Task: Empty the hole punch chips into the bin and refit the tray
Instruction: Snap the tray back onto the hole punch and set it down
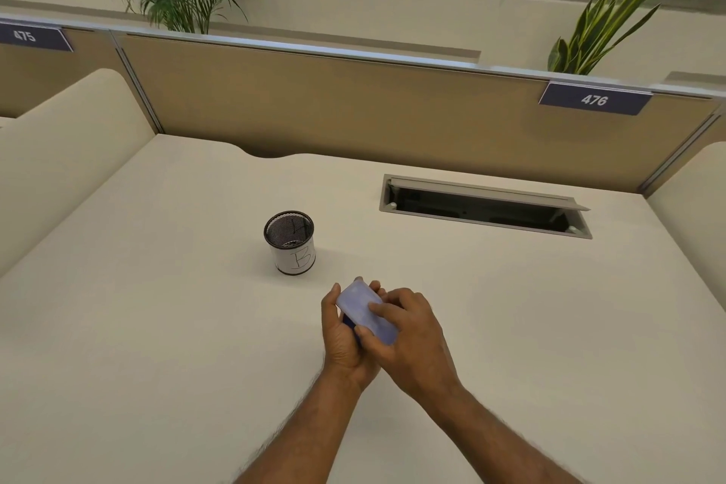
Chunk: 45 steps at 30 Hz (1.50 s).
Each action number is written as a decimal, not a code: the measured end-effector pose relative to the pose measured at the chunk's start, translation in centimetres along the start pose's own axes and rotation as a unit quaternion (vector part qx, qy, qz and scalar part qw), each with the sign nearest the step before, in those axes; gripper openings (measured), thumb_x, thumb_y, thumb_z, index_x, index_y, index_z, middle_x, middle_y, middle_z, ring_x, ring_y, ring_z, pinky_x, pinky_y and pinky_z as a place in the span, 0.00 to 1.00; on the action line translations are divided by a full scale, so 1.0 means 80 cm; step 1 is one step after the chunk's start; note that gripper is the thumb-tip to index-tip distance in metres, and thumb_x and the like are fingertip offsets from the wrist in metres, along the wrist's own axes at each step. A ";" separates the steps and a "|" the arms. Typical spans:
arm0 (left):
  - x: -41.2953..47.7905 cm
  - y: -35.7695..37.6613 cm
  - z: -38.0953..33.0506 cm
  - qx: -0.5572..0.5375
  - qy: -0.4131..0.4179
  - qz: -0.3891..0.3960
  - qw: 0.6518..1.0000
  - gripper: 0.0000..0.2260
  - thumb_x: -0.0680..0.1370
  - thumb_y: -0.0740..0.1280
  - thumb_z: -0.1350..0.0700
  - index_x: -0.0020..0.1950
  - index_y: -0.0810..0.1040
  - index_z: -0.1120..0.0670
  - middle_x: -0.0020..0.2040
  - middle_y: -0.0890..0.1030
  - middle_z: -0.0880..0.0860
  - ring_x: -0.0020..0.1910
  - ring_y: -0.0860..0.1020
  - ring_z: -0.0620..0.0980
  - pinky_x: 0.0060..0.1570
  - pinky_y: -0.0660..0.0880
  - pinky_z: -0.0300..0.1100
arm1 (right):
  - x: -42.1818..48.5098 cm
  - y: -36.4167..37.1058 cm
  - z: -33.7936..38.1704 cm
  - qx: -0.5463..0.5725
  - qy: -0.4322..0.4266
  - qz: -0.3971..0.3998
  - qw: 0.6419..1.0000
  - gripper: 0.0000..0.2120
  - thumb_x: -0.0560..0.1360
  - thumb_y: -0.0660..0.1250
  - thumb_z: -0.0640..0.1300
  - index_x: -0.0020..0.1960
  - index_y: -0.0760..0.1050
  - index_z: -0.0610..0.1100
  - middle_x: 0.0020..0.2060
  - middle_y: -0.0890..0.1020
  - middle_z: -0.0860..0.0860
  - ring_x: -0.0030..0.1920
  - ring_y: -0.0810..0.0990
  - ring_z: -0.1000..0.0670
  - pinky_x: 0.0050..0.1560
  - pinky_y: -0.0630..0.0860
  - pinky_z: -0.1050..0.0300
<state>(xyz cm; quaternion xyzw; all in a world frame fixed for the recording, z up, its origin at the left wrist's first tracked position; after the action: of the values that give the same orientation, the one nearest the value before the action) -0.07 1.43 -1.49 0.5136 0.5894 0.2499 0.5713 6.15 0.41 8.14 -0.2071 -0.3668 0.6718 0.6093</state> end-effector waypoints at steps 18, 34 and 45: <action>0.007 0.014 -0.008 -0.002 0.026 0.035 0.999 0.20 0.75 0.60 0.40 0.57 0.77 0.52 0.45 0.83 0.53 0.47 0.80 0.51 0.51 0.79 0.50 | -0.001 -0.005 0.003 -0.008 -0.055 -0.024 0.998 0.18 0.74 0.63 0.58 0.59 0.77 0.52 0.56 0.79 0.51 0.54 0.75 0.53 0.55 0.76 0.55; 0.009 0.026 -0.013 -0.017 0.042 0.046 0.998 0.17 0.74 0.59 0.43 0.49 0.77 0.54 0.41 0.79 0.54 0.46 0.77 0.52 0.46 0.78 0.49 | -0.041 -0.021 0.020 -0.154 -0.208 -0.147 0.955 0.15 0.76 0.64 0.46 0.59 0.79 0.41 0.58 0.82 0.42 0.56 0.81 0.41 0.56 0.79 0.49; 0.008 0.016 -0.017 -0.018 0.044 -0.010 0.999 0.19 0.73 0.64 0.40 0.52 0.76 0.54 0.40 0.82 0.55 0.44 0.78 0.52 0.41 0.80 0.45 | -0.029 -0.031 0.035 -0.197 -0.243 -0.186 0.932 0.07 0.73 0.69 0.42 0.49 0.82 0.41 0.42 0.84 0.47 0.38 0.80 0.46 0.41 0.77 0.53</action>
<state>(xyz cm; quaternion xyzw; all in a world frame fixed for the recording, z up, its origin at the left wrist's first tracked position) -0.77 2.84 -0.35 0.4860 0.6147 0.2769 0.5561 6.15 -2.53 11.37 -0.0814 -0.6602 0.4906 0.5629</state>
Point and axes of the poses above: each hand's wrist, its own x-axis towards the middle knuckle, its own y-axis out of the palm, z = x × y, the point moved 10 cm from there along x, towards the middle knuckle
